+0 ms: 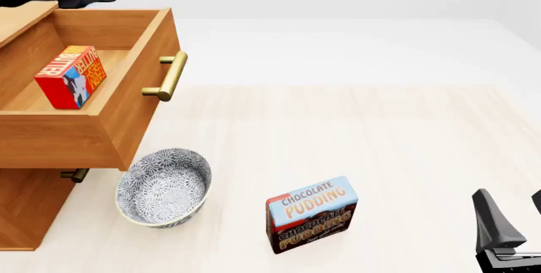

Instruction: Put the butter at the back in the top drawer of the cabinet and close it.

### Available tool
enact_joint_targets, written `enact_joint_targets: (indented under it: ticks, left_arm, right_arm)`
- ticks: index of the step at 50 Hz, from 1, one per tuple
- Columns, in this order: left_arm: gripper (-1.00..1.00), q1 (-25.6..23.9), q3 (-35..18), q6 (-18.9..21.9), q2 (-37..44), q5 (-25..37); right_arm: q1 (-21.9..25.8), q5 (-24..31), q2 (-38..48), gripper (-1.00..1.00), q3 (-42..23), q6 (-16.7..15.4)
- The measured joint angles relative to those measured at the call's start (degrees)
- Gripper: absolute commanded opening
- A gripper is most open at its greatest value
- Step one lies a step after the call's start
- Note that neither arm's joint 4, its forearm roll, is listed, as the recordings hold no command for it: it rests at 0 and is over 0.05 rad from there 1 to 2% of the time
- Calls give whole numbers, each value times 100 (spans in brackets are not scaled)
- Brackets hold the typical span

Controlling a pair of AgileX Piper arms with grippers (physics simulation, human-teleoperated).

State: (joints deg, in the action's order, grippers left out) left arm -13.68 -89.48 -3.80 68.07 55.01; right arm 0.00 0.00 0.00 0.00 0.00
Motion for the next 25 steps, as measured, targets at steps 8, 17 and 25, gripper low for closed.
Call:
enact_joint_targets:
  ticks: [8,17,25]
  left_arm:
    - [100,-461,45,-124,23,-167]
    - [100,-988,344,-313,119,-481]
    - [100,-1413,624,-470,266,-770]
  right_arm:
    - [0,0,0,100,0,0]
    - [0,0,0,100,0,0]
    - [0,0,0,100,0,0]
